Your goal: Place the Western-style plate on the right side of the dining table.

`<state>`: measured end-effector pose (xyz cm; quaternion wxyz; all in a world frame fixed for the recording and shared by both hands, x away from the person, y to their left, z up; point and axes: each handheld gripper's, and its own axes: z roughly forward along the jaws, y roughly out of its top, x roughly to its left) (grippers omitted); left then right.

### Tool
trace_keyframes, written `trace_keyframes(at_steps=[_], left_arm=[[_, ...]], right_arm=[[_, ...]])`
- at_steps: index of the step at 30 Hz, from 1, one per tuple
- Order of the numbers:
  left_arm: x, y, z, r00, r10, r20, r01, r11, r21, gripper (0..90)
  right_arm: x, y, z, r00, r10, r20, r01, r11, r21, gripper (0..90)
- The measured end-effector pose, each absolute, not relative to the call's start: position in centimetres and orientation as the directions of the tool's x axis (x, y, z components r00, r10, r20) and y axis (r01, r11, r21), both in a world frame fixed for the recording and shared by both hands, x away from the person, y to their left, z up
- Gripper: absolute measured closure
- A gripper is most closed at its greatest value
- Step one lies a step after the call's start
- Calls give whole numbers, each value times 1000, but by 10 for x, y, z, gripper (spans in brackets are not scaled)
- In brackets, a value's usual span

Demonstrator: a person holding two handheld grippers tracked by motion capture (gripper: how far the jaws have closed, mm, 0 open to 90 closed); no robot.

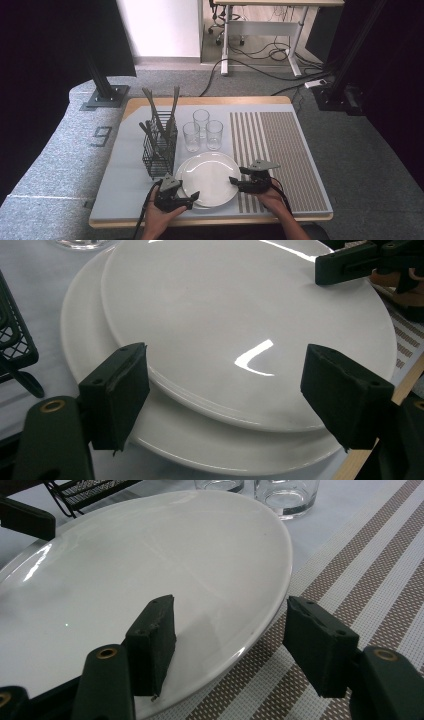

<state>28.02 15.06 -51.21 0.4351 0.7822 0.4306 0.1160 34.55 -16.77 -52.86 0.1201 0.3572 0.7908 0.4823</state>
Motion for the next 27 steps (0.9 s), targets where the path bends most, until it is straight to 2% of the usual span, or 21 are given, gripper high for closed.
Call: trace_keyframes(at_steps=[27], left_arm=[[280, 148, -512, 604, 776, -181, 572, -263, 777, 192]], right_arm=[[349, -166, -530, -708, 663, 244, 512, 243, 824, 408]])
